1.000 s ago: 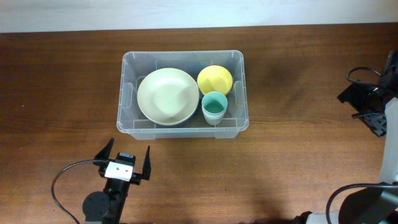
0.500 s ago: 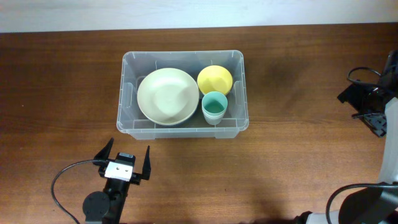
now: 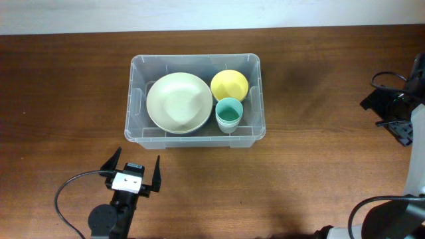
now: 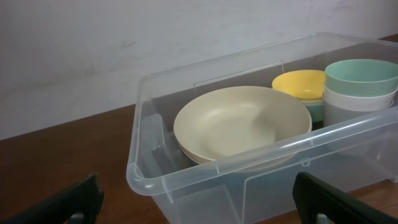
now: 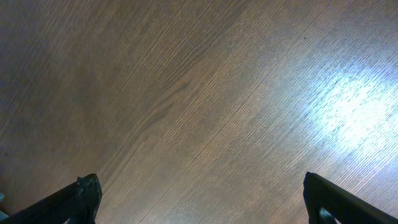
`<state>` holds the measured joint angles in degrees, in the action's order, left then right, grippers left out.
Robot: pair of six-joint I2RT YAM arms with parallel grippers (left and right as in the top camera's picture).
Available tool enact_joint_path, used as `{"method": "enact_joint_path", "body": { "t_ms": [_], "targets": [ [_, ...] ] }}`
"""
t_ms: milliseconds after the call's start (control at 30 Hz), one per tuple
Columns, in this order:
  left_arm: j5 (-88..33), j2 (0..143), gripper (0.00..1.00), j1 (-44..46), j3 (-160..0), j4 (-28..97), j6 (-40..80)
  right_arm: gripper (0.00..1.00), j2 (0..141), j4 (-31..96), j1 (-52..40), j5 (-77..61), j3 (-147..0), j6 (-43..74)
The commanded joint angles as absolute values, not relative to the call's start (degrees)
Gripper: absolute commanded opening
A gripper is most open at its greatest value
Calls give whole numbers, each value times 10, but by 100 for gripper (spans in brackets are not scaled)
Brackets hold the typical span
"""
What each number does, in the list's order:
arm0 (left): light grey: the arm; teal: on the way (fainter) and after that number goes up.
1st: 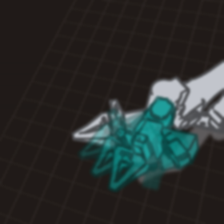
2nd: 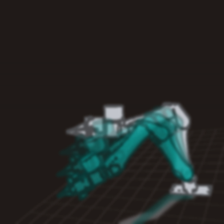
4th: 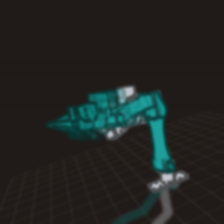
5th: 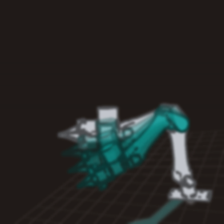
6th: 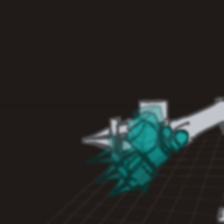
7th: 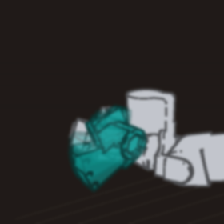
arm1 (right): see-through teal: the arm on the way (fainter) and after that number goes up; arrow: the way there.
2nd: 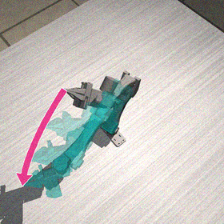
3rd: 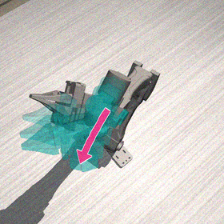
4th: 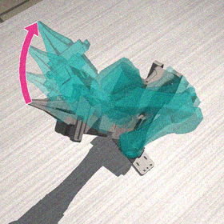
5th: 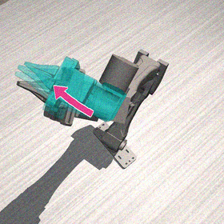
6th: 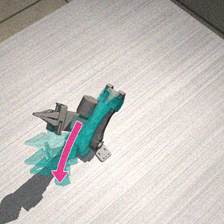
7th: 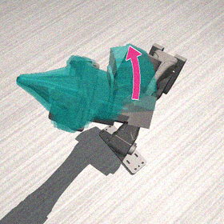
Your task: Pack container
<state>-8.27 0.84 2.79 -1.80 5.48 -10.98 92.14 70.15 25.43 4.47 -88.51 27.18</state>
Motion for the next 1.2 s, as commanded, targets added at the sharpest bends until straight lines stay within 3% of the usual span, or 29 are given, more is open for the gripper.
{"method": "enact_joint_path", "body": {
  "t_ms": [0, 600, 867, 1167],
  "targets": [
    [-76, 3, 100, 28, -12, 54, -117, 99, 923, 700, 255, 46, -882, 274],
    [-76, 3, 100, 28, -12, 54, -117, 99, 875, 680, 246, 52, -873, 272],
    [-76, 3, 100, 28, -12, 54, -117, 99, 593, 407, 160, 52, -637, 242],
    [-76, 3, 100, 28, -12, 54, -117, 99, 293, 194, 71, 113, -353, 242]
  ]
}}
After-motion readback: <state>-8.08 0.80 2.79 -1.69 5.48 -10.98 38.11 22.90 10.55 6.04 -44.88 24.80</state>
